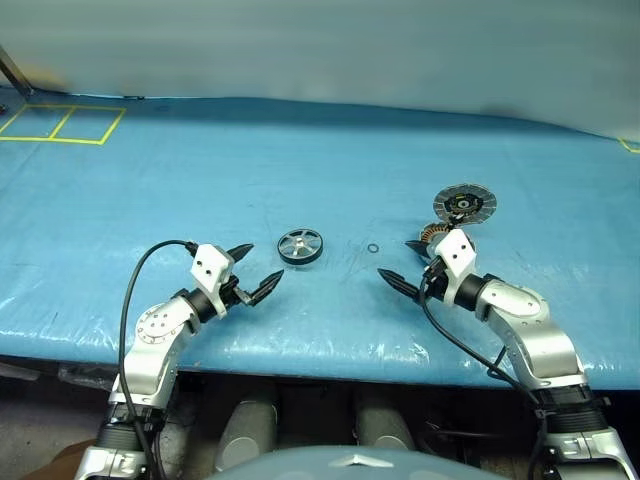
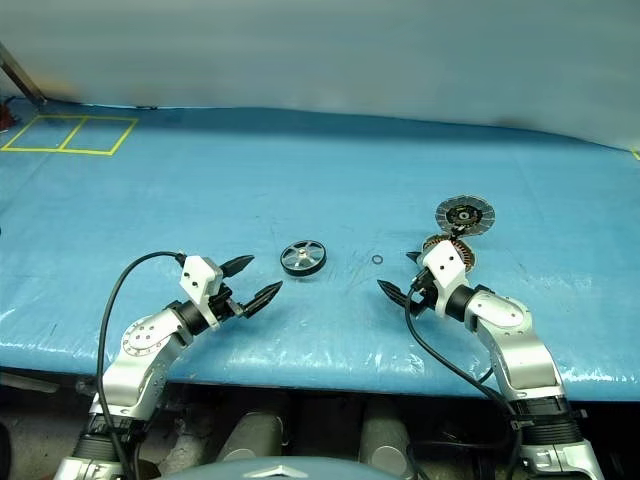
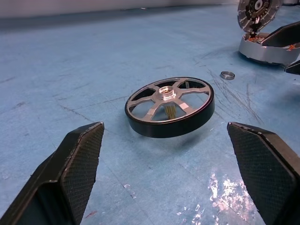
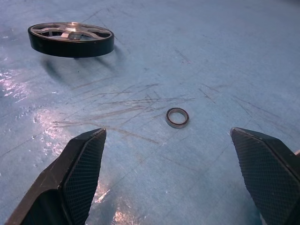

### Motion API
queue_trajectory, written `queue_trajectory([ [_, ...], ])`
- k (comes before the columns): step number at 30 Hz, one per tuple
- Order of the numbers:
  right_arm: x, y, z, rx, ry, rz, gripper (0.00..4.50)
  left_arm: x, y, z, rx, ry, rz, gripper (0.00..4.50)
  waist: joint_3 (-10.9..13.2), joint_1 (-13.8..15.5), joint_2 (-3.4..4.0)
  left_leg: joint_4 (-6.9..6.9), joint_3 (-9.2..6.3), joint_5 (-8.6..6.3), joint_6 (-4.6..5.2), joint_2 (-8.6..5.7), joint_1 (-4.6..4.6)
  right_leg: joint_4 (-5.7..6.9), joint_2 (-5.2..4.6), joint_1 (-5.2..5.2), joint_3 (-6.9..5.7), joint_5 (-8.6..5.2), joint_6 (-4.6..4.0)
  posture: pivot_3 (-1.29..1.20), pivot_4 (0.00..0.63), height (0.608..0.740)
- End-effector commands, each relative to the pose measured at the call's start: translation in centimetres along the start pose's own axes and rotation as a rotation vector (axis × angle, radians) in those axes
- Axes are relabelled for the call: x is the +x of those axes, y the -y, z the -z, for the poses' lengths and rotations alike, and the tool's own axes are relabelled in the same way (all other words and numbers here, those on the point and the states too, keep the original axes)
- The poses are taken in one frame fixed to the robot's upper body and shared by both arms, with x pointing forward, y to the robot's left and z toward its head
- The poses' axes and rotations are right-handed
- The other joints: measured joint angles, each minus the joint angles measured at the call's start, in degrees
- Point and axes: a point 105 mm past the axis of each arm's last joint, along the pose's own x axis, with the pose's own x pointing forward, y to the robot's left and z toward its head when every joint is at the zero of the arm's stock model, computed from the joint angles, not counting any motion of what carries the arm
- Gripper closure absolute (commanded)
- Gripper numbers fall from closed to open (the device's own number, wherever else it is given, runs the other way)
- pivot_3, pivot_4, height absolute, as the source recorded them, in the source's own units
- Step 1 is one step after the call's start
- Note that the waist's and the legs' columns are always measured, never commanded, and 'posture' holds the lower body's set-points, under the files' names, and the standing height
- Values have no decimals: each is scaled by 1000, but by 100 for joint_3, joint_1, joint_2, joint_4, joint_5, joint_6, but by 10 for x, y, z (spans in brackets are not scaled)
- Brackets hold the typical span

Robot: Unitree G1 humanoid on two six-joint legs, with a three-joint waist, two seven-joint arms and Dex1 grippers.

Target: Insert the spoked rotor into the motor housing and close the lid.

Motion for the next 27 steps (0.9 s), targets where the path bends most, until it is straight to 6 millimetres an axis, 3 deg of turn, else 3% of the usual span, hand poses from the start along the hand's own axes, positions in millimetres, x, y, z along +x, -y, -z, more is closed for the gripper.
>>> queue_trajectory([
  [1, -3, 6, -12, -40, 33, 11, 14, 2, 1, -14, 44, 47, 8, 0, 0, 0, 0, 0, 0, 0, 0, 0, 0, 0, 0, 0, 0, 0, 0, 0, 150, 740],
  [27, -2, 7, -13, -51, 24, -1, 14, 6, 5, -19, 24, 87, 9, 0, 0, 6, 0, 0, 0, 0, 0, 0, -2, -1, -1, -1, 0, 0, 0, 0, 150, 740],
])
